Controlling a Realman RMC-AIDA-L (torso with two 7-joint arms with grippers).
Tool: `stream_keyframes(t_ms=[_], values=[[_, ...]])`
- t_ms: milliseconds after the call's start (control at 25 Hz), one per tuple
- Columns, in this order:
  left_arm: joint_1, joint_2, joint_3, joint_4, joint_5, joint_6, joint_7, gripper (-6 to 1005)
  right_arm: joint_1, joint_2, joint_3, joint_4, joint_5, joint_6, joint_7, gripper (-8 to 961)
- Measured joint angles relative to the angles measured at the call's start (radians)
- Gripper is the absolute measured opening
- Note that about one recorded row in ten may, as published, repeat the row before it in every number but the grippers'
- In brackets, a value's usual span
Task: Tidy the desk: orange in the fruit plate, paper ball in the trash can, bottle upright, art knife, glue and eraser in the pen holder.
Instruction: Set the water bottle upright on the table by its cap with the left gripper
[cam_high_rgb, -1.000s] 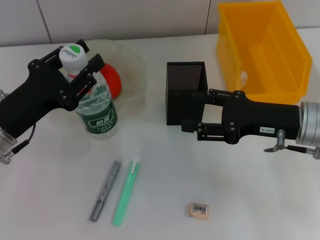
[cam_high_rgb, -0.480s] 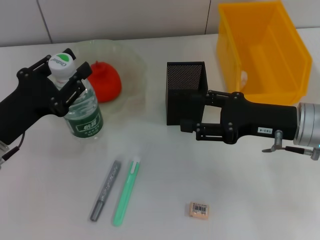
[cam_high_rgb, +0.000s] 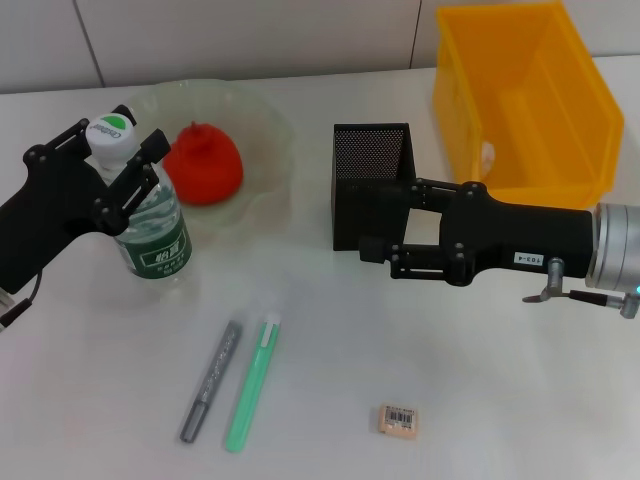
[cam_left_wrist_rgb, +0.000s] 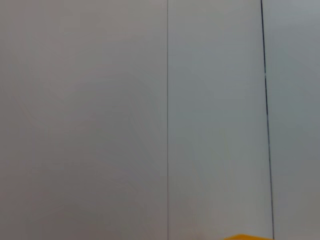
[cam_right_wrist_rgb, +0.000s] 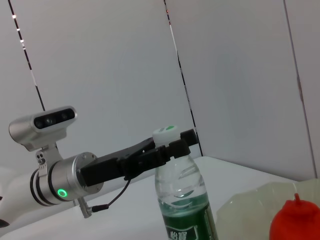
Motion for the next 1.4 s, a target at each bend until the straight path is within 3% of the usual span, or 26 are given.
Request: stream_keyframes(t_ms=[1400], values=[[0.006,-0.006,-0.066,-0.091,-0.011,0.002,0.079,431,0.01,0.002,-0.008,0.0,0.0,0.004,0.008,766]])
